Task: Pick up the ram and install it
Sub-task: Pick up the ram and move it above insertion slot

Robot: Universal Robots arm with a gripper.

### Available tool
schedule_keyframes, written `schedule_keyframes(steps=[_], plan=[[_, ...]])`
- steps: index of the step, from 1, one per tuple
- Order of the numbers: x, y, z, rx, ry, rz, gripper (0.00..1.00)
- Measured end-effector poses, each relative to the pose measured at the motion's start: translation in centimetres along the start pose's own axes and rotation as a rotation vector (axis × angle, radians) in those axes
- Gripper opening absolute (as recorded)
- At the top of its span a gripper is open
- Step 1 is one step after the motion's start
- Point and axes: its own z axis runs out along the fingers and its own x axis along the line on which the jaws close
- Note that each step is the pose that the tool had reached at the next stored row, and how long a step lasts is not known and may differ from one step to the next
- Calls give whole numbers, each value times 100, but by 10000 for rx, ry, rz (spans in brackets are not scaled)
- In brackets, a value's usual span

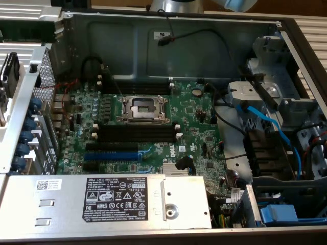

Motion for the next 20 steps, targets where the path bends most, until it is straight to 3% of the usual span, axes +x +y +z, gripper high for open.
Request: schedule_keyframes(steps=[2,3,4,6,7,12,16,20], plan=[[8,-136,-4,-25,26,2,12],[14,-226,-6,-27,73,3,12],[18,-294,-8,-18,173,5,12],[12,-410,-8,123,433,4,12],[3,-443,-7,152,476,4,12],[-7,-647,-10,211,505,3,12],[-80,-874,16,259,552,24,12],[-118,-980,31,338,536,90,12]])
